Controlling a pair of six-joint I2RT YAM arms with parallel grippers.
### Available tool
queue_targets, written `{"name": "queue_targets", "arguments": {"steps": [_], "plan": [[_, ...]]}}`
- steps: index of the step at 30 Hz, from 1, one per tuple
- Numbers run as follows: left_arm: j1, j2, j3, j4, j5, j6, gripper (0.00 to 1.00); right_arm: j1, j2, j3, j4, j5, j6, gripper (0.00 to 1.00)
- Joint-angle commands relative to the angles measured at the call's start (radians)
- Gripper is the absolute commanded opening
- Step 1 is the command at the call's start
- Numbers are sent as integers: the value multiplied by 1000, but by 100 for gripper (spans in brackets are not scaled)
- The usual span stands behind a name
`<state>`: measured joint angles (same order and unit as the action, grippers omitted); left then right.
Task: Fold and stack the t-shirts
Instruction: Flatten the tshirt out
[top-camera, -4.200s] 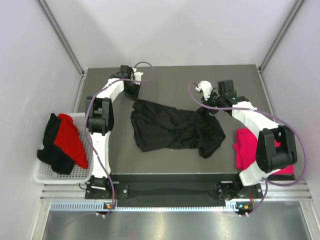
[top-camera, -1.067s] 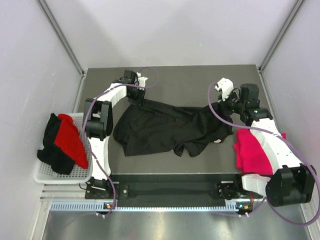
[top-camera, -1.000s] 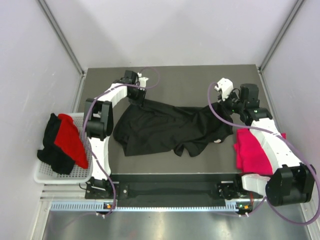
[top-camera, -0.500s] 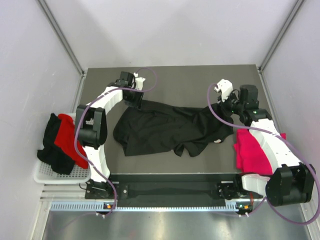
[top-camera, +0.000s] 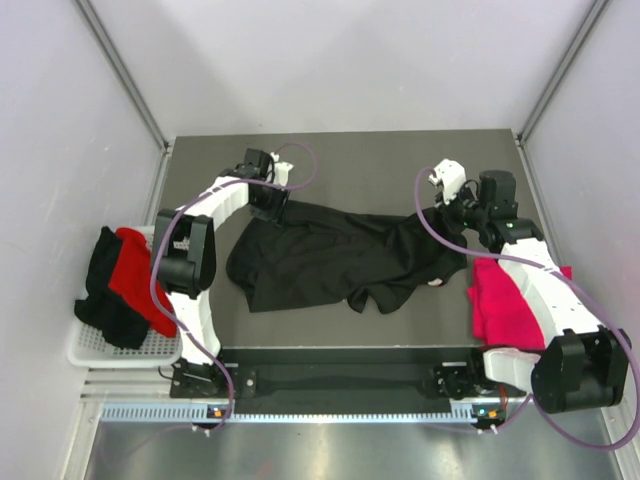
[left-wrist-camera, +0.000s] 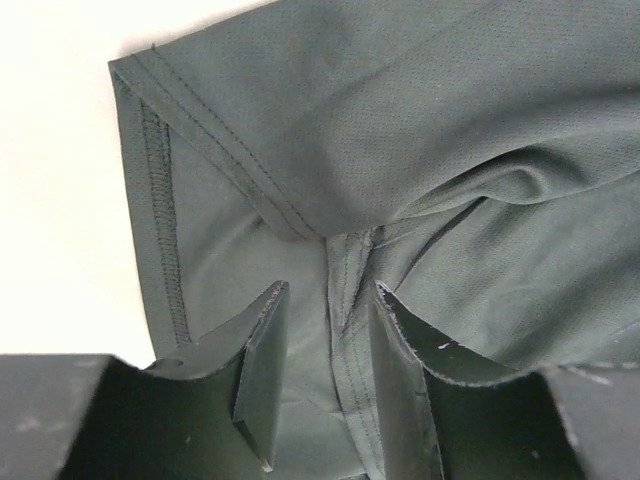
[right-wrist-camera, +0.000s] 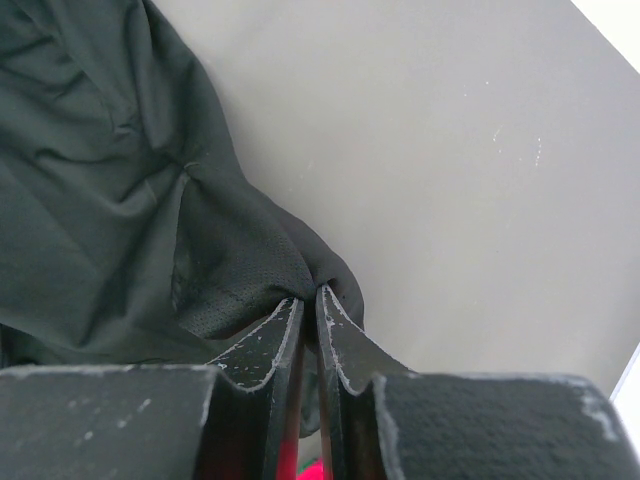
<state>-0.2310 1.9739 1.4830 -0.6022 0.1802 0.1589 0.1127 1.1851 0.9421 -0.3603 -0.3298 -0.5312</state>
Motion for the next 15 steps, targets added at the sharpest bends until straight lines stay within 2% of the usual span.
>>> {"name": "queue_targets", "arguments": {"steps": [1,15], "plan": [[-2,18,34,-5,-13,5,41,-8,-22,-2,46,-14,2,9],[-27,123,134,-57,-19,16,33,-7,-27,-29,60,-2,-6,8]]}}
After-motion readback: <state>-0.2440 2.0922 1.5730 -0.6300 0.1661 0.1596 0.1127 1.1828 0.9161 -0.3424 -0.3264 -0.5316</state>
